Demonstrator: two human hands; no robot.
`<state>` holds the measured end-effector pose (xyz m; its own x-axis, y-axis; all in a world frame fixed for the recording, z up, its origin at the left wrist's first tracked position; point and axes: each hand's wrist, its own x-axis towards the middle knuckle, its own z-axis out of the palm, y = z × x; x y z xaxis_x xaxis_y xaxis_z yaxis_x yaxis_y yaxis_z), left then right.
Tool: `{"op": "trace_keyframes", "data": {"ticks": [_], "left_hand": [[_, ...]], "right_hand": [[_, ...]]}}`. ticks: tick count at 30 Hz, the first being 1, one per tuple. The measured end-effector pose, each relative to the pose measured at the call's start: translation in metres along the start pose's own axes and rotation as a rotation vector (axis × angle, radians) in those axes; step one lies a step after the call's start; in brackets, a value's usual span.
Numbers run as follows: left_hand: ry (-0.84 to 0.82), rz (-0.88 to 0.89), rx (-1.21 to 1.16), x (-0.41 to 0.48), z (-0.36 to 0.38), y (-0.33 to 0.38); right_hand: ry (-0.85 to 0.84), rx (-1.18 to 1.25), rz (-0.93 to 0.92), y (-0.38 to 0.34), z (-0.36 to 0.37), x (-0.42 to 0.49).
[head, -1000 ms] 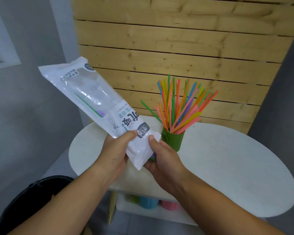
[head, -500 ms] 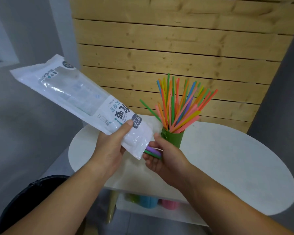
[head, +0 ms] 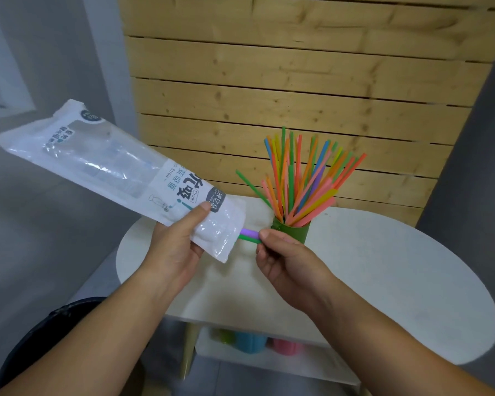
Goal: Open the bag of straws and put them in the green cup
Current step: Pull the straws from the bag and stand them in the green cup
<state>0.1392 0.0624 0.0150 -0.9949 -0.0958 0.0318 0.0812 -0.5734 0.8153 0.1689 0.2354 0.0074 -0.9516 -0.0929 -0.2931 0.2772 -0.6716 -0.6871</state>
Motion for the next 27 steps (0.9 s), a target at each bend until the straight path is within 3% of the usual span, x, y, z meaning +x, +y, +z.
{"op": "trace_keyframes", "data": {"ticks": [5,13,27], "left_hand": [[-0.091,-0.047,0.023,-0.008,0.007,-0.004],[-0.145,-0.185,0.055,-0.012,0.01,-0.011],[-0.071,-0.011,-0.006,-0.008,0.012,-0.007]], "right_hand": [[-0.031,0.139,-0.028,0.001,0.003,-0.003],[-0.038,0.063,-0.075,0.001,-0.006,0.003],[0.034,0.272,-0.047,-0.01,-0.003,-0.007]]}}
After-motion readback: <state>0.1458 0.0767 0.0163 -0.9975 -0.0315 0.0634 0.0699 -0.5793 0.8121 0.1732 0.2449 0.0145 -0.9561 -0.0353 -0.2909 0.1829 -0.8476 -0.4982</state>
